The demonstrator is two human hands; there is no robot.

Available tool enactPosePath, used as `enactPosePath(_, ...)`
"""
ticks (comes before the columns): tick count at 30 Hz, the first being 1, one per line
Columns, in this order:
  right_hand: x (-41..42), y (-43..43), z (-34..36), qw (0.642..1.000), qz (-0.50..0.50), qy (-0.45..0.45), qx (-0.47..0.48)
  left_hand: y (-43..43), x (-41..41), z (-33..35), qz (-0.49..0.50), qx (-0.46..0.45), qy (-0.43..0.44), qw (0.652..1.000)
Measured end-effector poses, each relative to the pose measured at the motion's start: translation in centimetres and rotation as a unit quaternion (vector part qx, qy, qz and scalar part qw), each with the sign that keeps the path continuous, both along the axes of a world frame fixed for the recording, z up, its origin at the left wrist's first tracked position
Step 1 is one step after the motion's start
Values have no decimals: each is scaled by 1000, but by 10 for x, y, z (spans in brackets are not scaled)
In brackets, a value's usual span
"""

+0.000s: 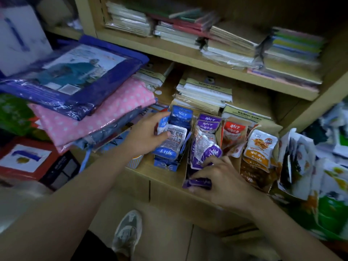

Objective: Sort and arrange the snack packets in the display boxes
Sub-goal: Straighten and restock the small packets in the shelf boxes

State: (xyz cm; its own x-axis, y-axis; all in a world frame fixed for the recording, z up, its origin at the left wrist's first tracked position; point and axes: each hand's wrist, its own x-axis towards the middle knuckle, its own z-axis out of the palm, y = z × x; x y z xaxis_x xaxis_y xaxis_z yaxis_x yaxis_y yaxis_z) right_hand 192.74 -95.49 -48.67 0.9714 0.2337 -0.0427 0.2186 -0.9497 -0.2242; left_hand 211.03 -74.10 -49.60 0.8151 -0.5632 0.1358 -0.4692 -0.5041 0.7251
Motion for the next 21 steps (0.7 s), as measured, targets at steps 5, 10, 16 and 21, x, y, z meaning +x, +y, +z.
enactPosePath(5,4,12,5,974,-111,-170,101,-16,6,3,116,-14,5,993)
enactPosePath(10,31,19,10,981,-103,-147,77,-12,14,-4,134,22,-21,991)
enactPosePath(16,37,5,25,973,-194,-110,65,12,10,3,112,68,-36,991)
enactPosePath(21,40,23,36,955,-232,-166,80,32,6,7,106,-6,5,994)
